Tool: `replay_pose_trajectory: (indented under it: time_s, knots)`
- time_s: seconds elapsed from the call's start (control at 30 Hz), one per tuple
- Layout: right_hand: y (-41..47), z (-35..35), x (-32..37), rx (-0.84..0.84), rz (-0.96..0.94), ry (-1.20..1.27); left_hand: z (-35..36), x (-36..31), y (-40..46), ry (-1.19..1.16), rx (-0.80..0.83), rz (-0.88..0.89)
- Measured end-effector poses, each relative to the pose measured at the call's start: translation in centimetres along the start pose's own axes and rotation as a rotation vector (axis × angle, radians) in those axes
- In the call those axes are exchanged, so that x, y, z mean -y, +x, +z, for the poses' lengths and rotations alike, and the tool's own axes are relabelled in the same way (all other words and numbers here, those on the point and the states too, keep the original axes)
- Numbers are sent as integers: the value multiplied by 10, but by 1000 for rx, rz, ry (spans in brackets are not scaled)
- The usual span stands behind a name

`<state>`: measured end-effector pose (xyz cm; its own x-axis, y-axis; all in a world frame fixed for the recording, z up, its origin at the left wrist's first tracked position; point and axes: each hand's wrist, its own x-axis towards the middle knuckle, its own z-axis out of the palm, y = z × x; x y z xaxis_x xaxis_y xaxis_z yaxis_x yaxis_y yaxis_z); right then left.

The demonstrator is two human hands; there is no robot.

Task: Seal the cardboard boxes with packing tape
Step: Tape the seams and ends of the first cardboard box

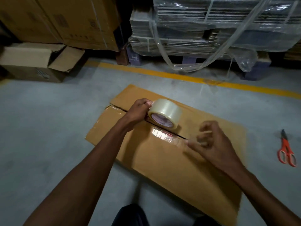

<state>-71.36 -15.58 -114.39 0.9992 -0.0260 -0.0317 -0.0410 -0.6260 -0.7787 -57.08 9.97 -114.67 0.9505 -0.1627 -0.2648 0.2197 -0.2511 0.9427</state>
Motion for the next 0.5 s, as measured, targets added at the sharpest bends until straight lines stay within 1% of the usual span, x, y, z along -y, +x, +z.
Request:
replay_pose_trajectory:
  time_s: [0.03, 0.07, 0.17, 0.27, 0.3, 0.4, 0.5]
  knots:
    - [19, 6, 9, -103, -8, 32, -5, 2, -2, -16, 1, -20]
    - [35, 14, 20, -107, -34, 29, -9, 3, -4, -34, 9, -40]
    - [71, 55, 45, 84, -108, 23, -25, 5, -9, -125, -1, -87]
    - [93, 93, 61, 114, -63, 162, -49, 4, -9, -294, -91, -175]
    - [99, 102, 65, 123, -62, 176, -59, 5, -9, -335, -99, -205]
    - [113, 125, 81, 118, -93, 170, -95, 17, -3, -308, -101, -186]
    - [125, 146, 98, 100, -168, 147, -124, 31, 7, -266, -106, -180]
